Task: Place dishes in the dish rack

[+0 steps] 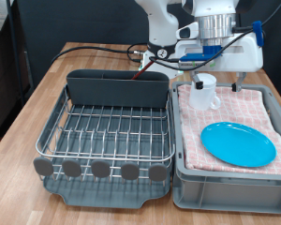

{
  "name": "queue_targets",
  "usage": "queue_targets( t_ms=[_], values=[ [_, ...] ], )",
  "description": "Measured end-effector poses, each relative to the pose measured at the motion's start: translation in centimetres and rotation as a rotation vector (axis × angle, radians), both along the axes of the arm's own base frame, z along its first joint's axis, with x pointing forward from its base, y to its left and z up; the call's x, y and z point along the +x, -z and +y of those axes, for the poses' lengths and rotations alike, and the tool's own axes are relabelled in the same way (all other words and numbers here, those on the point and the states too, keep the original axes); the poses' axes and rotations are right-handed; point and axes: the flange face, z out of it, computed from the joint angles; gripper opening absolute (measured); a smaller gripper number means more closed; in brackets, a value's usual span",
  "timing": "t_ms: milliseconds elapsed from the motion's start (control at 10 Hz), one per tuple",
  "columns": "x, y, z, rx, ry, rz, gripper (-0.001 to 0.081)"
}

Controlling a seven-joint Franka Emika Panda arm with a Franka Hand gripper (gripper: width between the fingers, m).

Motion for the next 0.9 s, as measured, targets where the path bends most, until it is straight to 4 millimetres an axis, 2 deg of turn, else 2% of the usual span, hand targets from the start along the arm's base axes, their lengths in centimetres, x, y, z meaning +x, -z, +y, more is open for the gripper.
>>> queue_targets(
  t_ms=[500, 900],
  values=[
    [-0.4, 3.9, -1.6, 0.057, -0.03, -0.005, 0.0802],
    [-0.8, 6.8, -1.3, 0.07, -0.052, -0.029, 0.0802]
  ],
)
